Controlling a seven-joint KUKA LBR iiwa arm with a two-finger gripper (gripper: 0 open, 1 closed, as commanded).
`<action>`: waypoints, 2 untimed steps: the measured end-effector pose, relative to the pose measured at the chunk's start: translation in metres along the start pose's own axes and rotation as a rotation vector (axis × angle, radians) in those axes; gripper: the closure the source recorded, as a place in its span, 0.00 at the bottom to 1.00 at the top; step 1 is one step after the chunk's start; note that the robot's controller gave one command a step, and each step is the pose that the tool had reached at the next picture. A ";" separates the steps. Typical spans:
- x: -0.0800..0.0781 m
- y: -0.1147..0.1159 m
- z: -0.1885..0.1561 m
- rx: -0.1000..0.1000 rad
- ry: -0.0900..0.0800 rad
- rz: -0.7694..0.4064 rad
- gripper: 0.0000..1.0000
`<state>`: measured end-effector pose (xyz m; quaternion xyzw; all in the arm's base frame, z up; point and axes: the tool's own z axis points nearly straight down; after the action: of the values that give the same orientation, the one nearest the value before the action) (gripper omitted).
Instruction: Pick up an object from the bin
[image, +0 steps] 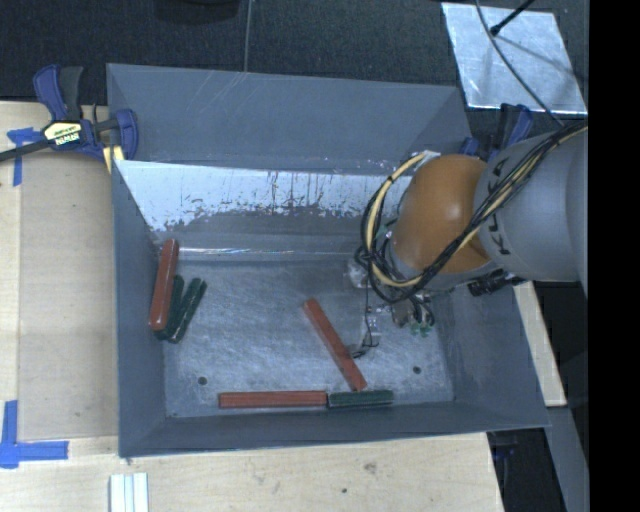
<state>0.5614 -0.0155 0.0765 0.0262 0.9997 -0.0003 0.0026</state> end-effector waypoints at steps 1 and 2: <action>-0.015 -0.015 -0.002 0.000 -0.002 0.068 0.00; 0.009 0.048 0.006 -0.002 0.003 -0.067 0.00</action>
Offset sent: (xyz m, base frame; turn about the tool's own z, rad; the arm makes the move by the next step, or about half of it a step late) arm 0.0133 -0.0154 0.0015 0.0696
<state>0.5550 0.0331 0.0702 -0.0074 1.0000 0.0007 0.0010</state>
